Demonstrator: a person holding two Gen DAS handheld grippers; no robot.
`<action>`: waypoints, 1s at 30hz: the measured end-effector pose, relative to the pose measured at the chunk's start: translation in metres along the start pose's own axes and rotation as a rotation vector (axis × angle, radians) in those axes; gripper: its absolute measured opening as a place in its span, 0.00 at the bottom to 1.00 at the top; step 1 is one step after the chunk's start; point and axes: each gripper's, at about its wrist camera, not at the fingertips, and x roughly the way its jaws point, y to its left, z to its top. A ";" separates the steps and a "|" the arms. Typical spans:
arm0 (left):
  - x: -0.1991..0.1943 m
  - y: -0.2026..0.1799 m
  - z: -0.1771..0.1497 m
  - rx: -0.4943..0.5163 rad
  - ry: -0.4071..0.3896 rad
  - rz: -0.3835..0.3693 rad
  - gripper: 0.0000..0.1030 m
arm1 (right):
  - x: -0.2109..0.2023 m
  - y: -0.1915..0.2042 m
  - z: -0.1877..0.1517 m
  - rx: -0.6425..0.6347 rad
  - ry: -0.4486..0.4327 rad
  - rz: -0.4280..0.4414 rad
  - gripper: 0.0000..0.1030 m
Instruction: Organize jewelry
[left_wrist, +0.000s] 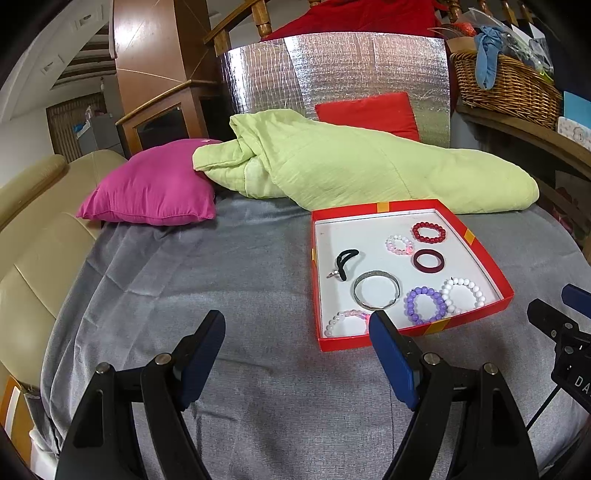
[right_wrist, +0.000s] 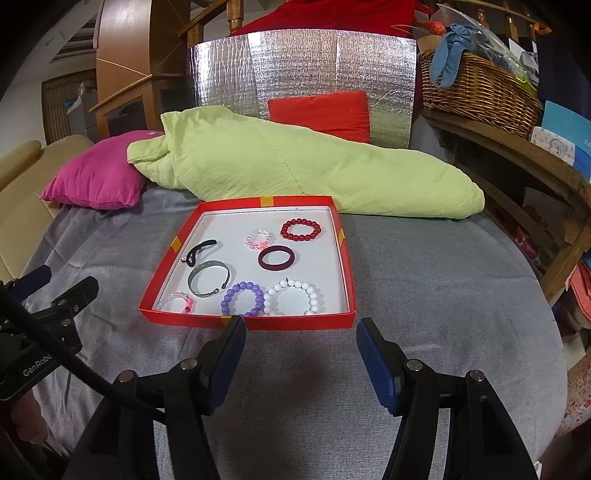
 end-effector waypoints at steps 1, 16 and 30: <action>0.000 0.000 0.000 0.001 0.000 0.001 0.78 | 0.000 0.001 0.000 -0.001 0.000 0.001 0.64; -0.001 0.003 0.000 -0.003 -0.001 0.004 0.78 | 0.000 0.005 0.000 -0.006 -0.007 0.009 0.64; -0.002 0.004 0.000 -0.004 -0.002 0.004 0.78 | -0.001 0.008 0.000 -0.006 -0.010 0.011 0.64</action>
